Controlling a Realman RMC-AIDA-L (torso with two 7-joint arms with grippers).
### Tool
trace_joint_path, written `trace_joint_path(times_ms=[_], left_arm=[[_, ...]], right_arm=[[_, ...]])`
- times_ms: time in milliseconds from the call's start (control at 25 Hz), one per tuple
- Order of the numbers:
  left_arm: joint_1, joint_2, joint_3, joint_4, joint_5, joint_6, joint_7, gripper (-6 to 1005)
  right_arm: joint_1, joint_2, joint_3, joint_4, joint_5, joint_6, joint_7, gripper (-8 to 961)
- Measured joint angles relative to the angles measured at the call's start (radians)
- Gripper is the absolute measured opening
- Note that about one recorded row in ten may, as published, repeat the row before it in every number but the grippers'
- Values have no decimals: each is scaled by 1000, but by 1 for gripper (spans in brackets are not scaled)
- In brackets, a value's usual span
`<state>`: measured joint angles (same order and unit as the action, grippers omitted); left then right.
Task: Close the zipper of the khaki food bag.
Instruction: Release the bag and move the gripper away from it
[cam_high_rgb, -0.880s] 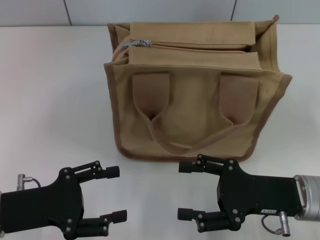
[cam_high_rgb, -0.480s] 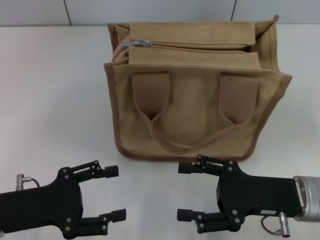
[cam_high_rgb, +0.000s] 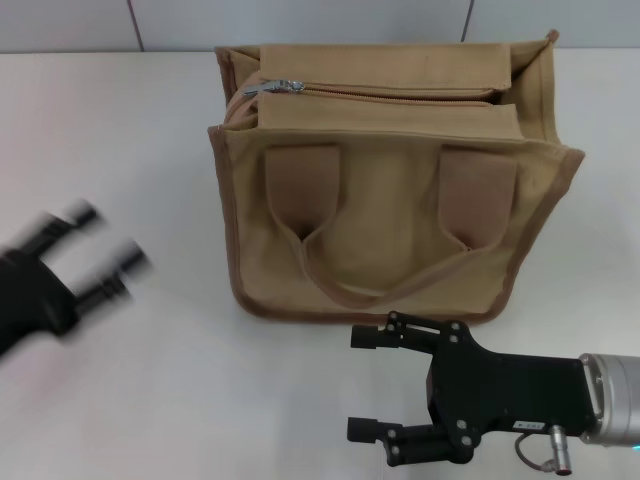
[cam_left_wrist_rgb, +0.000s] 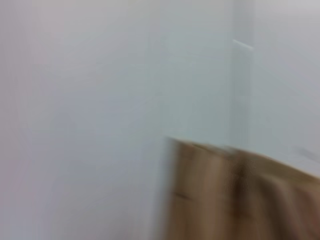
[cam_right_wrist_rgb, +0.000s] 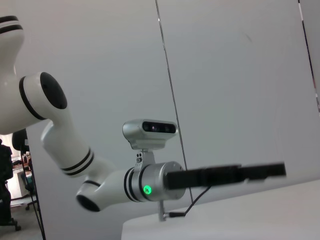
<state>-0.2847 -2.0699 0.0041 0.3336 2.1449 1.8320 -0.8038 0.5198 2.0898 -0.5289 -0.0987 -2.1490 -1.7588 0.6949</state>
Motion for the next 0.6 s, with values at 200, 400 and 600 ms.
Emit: trace_joint_path(times_ms=[200,400,600], left_arm=[[-43,-2,-157,-138,-69,-235,28,807],[-141,-2,-84,-188,-39,-374,65,806],[-196,-2,-29,-200,-40,-368,56,806]], right_arm=[[19,1,5,15,1,25,-1,834],[34,1,-1,28,2,30,-2,834],[33,1,5,37,3,33,-22,834]])
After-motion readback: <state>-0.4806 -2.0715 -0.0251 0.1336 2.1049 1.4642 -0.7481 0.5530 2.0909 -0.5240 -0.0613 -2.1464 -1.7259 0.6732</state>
